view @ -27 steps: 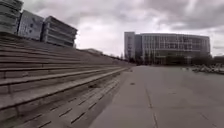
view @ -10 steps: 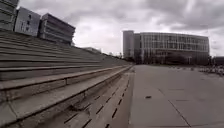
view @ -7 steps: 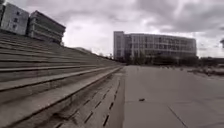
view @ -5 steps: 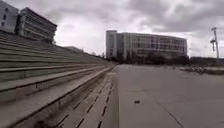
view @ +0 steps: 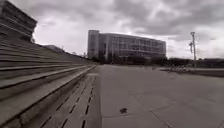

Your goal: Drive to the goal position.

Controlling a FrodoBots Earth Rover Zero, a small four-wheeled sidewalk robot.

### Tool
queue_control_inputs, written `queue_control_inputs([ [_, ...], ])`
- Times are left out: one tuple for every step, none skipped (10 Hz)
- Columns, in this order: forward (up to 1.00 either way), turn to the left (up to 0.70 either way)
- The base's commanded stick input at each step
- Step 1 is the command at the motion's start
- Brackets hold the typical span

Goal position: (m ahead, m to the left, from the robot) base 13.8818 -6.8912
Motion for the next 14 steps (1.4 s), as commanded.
queue_control_inputs([
  [0.7,0.0],
  [0.7,0.0],
  [0.7,0.0],
  [0.7,0.0],
  [0.7,0.0],
  [0.7,0.0],
  [0.7,0.0],
  [0.7,0.0],
  [0.7,0.0],
  [0.7,0.0],
  [0.7,0.0],
  [0.7,0.0],
  [0.7,0.0],
  [0.7,0.0],
])
